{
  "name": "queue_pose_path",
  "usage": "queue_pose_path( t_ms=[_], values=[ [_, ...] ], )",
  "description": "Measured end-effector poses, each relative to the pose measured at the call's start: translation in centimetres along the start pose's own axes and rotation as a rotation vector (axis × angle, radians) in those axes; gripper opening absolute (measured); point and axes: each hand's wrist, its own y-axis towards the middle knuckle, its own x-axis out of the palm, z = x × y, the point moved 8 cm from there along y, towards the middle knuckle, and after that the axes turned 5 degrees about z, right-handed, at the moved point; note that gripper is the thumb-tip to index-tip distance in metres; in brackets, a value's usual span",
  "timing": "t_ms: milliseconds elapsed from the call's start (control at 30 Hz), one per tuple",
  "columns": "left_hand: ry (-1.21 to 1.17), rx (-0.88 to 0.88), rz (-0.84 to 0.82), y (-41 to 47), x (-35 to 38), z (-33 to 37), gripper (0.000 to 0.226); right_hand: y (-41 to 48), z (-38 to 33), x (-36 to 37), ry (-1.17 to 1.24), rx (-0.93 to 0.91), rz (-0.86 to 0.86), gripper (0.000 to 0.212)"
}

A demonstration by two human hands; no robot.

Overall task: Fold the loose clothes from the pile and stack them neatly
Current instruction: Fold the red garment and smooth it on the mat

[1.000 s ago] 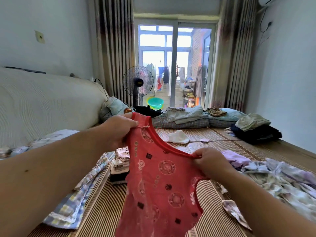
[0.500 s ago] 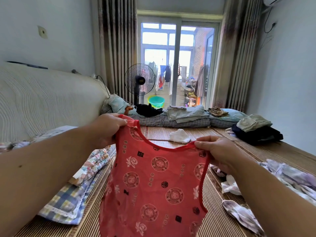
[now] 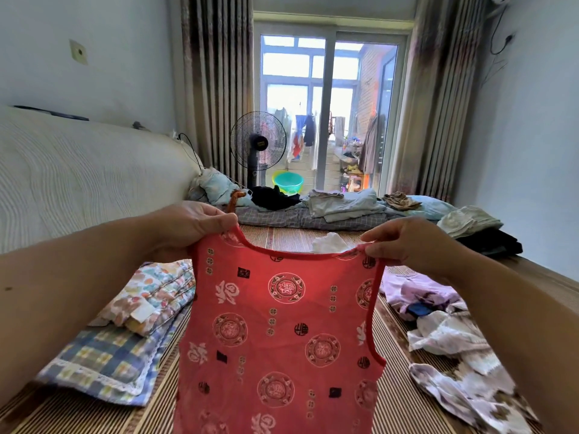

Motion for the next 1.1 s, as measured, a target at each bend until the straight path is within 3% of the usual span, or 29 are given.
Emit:
queue_pose_path(
  t_ms=[33, 100, 267, 367, 467, 600, 767, 933, 1100],
  values=[
    [0.029, -0.003, -0.044, -0.1, 0.3, 0.1, 0.068, 0.0, -0.2, -0.3, -0.008, -0.012, 0.011, 0.017],
    [0.099, -0.012, -0.094, -0.3, 0.7, 0.1, 0.053, -0.2, -0.4, -0.7, -0.028, -0.038, -0.009, 0.02],
    [0.4, -0.025, -0.156, -0.8, 0.6, -0.5, 0.03, -0.7, 0.5, 0.2, -0.411, -0.048, -0.129, 0.037],
    [0.454, 0.004, -0.01, -0.3, 0.1, -0.5, 0.01, -1.0, 1.0, 1.2, -0.495, -0.053, -0.143, 0.034],
    [0.38, 0.045, 0.112, 0.5, -0.6, -0.4, 0.006, -1.0, 1.0, 1.5, -0.497, -0.076, -0.15, 0.026],
    [0.327, 0.12, 0.284, 1.2, -1.6, 0.1, 0.009, -0.4, 1.3, 0.6, -0.248, -0.031, -0.04, 0.015],
    [0.284, 0.066, 0.279, 2.0, -1.1, -0.3, 0.018, 0.4, 1.8, 0.6, 0.237, 0.16, 0.054, 0.009],
    [0.314, -0.019, 0.452, 2.4, 1.0, 0.2, 0.008, 0.8, 0.7, 0.4, 0.123, 0.192, 0.335, 0.011],
    [0.189, -0.028, 0.276, 2.9, 7.2, 1.7, 0.007, 0.6, -2.5, 3.6, 0.298, 0.114, 0.255, 0.02]
  ],
)
